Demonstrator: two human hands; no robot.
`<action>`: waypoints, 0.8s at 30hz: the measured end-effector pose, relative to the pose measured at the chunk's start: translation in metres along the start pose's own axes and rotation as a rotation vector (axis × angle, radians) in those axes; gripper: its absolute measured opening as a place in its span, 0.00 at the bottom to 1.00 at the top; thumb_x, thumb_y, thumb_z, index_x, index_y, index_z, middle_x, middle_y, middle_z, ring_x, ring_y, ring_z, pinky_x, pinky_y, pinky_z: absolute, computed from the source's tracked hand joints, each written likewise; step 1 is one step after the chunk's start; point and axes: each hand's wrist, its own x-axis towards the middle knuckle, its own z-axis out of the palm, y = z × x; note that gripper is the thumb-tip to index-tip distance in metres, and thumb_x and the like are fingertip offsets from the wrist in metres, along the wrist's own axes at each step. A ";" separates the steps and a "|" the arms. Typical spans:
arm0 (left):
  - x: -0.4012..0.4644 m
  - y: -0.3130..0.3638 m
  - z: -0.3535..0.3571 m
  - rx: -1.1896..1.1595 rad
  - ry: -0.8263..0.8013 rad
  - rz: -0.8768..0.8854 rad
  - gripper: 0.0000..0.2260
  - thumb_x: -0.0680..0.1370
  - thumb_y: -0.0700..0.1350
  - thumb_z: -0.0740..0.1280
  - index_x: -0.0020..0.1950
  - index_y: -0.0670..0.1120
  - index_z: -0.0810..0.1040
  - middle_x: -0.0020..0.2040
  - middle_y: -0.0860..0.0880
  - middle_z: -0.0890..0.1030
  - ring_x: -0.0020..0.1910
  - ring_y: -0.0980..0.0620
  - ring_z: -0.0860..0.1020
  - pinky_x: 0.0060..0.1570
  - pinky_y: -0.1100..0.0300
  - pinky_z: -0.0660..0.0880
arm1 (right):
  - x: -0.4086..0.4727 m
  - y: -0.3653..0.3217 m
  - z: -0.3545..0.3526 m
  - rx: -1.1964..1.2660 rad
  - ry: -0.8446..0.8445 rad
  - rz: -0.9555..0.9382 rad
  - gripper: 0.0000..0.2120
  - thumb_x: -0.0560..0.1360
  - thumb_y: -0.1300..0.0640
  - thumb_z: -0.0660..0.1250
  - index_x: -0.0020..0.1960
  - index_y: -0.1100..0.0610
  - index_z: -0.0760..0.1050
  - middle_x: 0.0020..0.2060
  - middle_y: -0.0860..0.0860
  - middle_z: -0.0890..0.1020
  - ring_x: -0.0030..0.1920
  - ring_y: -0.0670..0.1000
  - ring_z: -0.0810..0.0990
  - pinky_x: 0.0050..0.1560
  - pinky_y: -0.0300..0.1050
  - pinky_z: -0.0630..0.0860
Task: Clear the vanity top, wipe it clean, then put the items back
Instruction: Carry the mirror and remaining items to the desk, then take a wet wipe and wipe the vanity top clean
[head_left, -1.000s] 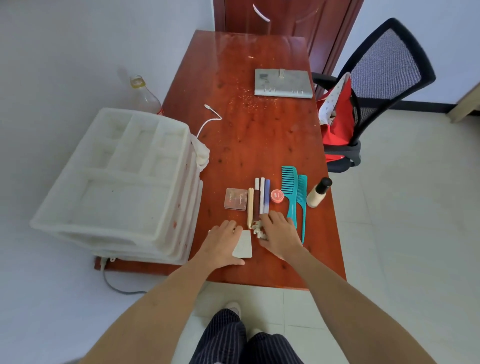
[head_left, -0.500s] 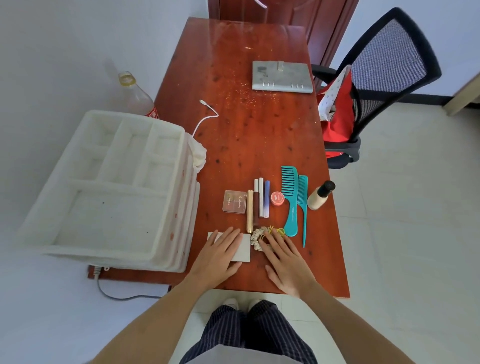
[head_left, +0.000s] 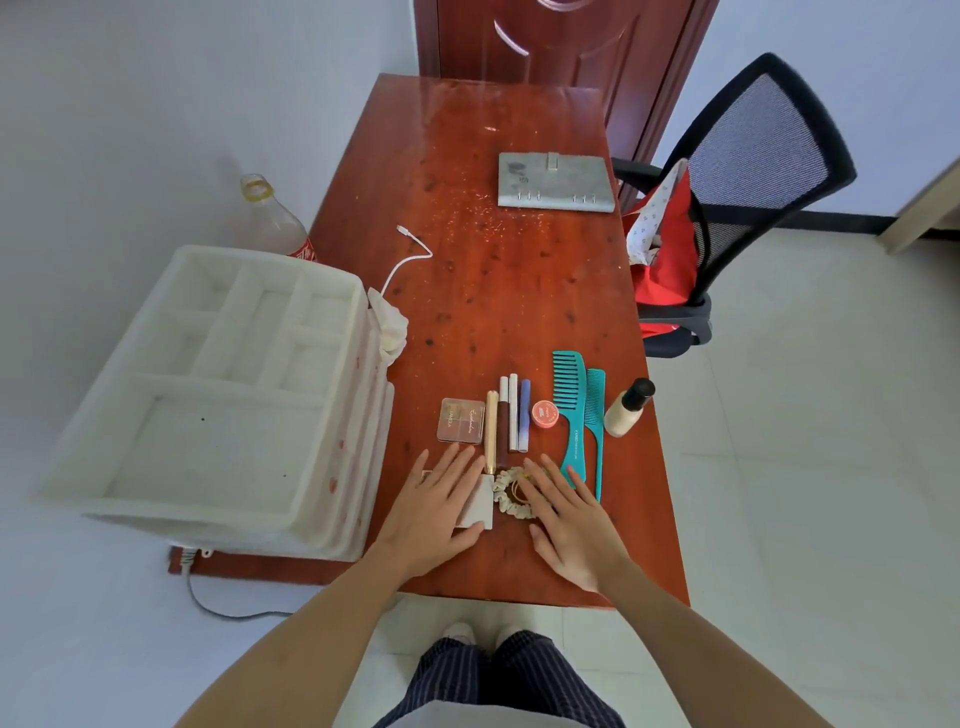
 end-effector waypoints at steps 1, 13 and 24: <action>0.007 -0.001 -0.006 0.015 0.025 -0.002 0.31 0.75 0.61 0.56 0.73 0.44 0.64 0.72 0.44 0.67 0.72 0.45 0.63 0.70 0.42 0.54 | 0.004 0.002 -0.004 0.000 0.017 0.006 0.27 0.78 0.48 0.53 0.74 0.55 0.59 0.74 0.53 0.58 0.75 0.54 0.50 0.72 0.52 0.48; 0.100 -0.021 -0.127 0.191 0.263 -0.105 0.33 0.71 0.62 0.64 0.72 0.48 0.63 0.71 0.42 0.69 0.70 0.41 0.66 0.67 0.38 0.56 | 0.105 0.041 -0.131 -0.094 0.322 0.331 0.29 0.75 0.44 0.50 0.72 0.56 0.64 0.71 0.58 0.67 0.72 0.61 0.62 0.72 0.57 0.59; 0.132 -0.078 -0.340 0.357 0.710 -0.182 0.29 0.74 0.60 0.53 0.72 0.48 0.60 0.71 0.44 0.69 0.70 0.43 0.66 0.69 0.38 0.55 | 0.189 0.053 -0.346 -0.134 0.765 0.211 0.28 0.79 0.42 0.44 0.74 0.53 0.61 0.73 0.59 0.63 0.73 0.64 0.58 0.71 0.61 0.57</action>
